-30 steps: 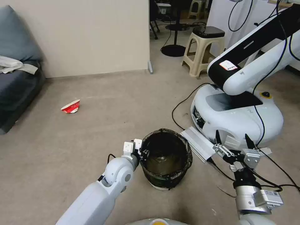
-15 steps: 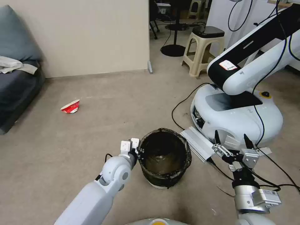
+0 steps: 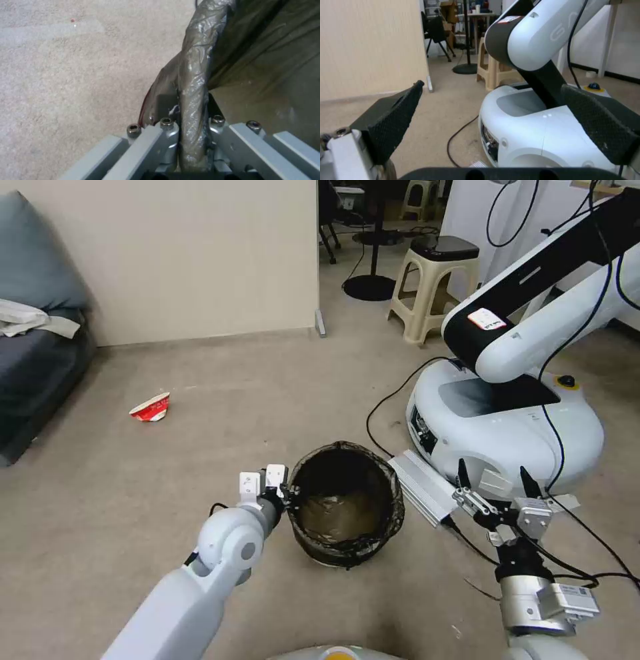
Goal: Pick up the trash can from the floor.
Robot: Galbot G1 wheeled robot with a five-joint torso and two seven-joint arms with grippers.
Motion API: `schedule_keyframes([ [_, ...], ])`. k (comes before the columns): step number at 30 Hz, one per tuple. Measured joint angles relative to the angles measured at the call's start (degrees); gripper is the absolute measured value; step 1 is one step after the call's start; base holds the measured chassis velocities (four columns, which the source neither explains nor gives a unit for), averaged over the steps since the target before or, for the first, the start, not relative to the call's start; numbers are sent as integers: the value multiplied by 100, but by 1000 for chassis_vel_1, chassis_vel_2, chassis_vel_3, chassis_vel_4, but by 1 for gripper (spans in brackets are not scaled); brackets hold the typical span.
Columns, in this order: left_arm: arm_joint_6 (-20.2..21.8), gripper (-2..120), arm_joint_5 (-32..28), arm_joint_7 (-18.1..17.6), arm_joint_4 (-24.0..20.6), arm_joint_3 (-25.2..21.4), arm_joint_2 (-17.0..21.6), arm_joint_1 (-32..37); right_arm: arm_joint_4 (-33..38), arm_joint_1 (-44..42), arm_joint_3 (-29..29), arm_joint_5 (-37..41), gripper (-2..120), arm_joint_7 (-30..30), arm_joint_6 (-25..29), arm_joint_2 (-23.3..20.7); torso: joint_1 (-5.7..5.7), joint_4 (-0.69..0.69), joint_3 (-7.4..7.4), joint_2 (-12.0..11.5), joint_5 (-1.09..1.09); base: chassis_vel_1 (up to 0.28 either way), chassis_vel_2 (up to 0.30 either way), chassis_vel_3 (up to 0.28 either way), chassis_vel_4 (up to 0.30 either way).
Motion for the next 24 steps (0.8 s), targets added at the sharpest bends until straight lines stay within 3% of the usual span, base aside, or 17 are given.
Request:
schedule_keyframes([
  [15,-3,2,-711,-37,-1183,-749,186,645,133,-54,-29,1,100,1,6,-16,0,0,0,0,0,0,0,0,0],
  [24,-3,2,-882,0,-1608,-1148,309,1074,208,-62,-30,18,100,1,6,-66,0,0,0,0,0,0,0,0,0],
])
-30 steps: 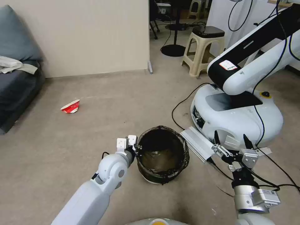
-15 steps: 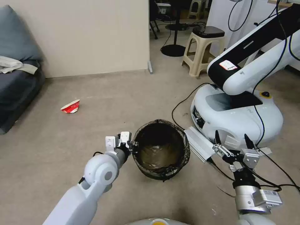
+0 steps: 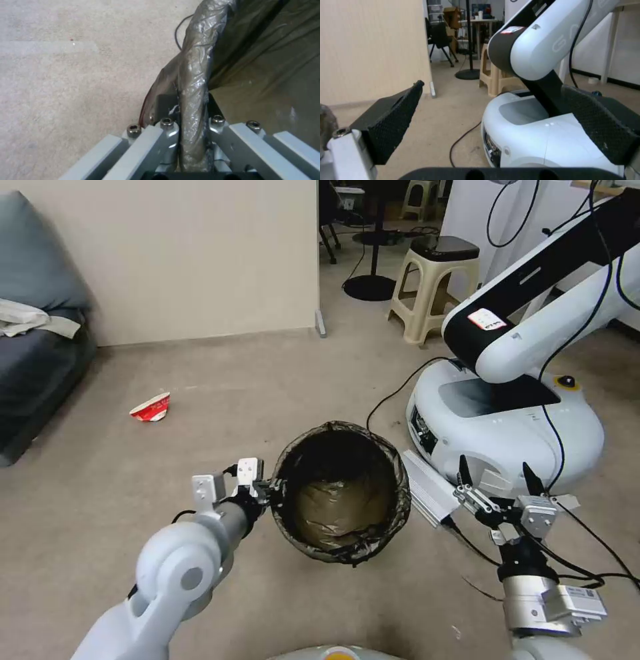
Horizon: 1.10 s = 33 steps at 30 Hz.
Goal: Pick up the trash can from the floor.
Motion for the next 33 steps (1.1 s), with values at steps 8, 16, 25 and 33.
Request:
schedule_keyframes([
  [8,0,2,-45,17,-204,-332,111,312,6,19,-2,40,100,11,0,-73,0,0,0,0,0,0,0,0,0],
  [16,0,2,-40,27,-210,-408,145,354,-24,58,-31,52,100,14,0,-90,0,-1,0,0,0,0,0,0,0],
  [25,1,2,-22,36,-103,-412,175,307,-33,66,-34,55,100,17,-4,-112,0,0,0,0,0,0,0,0,0],
  [33,2,2,-14,42,-77,-398,179,296,-32,51,-30,55,100,17,-6,-130,0,0,0,0,0,0,0,0,0],
])
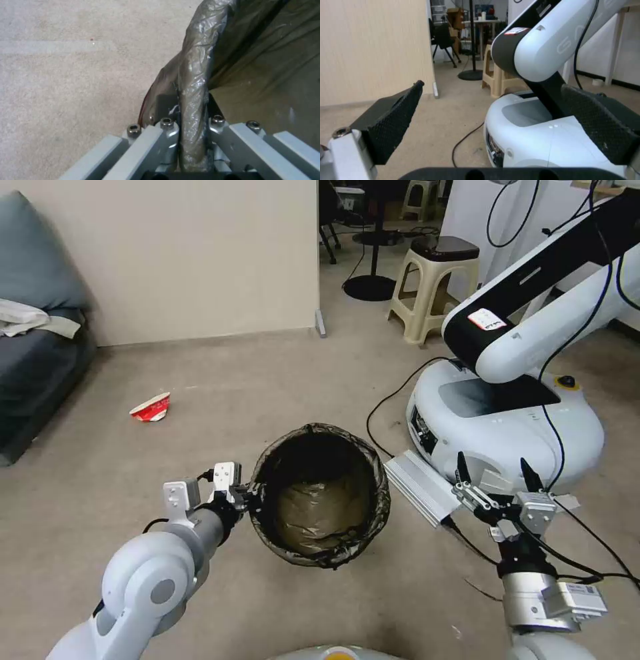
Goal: Pick up the trash can from the floor.
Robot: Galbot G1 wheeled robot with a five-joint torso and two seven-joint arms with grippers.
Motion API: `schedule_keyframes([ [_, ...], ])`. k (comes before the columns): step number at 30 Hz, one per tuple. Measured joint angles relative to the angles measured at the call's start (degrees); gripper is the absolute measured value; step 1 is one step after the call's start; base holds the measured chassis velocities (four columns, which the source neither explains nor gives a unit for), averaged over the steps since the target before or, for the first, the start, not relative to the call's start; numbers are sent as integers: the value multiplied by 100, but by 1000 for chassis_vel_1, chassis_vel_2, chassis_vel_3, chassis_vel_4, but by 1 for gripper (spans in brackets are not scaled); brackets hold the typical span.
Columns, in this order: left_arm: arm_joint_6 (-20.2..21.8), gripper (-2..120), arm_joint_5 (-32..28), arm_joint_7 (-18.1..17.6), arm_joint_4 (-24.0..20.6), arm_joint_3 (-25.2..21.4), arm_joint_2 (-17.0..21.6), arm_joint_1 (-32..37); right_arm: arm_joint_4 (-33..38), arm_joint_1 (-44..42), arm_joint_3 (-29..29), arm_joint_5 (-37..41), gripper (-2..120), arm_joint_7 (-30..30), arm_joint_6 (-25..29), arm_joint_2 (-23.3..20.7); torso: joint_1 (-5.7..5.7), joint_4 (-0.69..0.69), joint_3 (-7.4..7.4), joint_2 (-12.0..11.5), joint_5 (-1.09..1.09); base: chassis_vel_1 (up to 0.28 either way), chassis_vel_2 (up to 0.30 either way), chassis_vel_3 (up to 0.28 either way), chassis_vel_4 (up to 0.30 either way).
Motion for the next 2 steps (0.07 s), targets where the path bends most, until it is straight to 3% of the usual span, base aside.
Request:
schedule_keyframes([
  [2,0,2,2,0,2,2,-1,0,0,-3,2,0,100,0,0,-1,0,0,0,0,0,0,0,0,0],
])
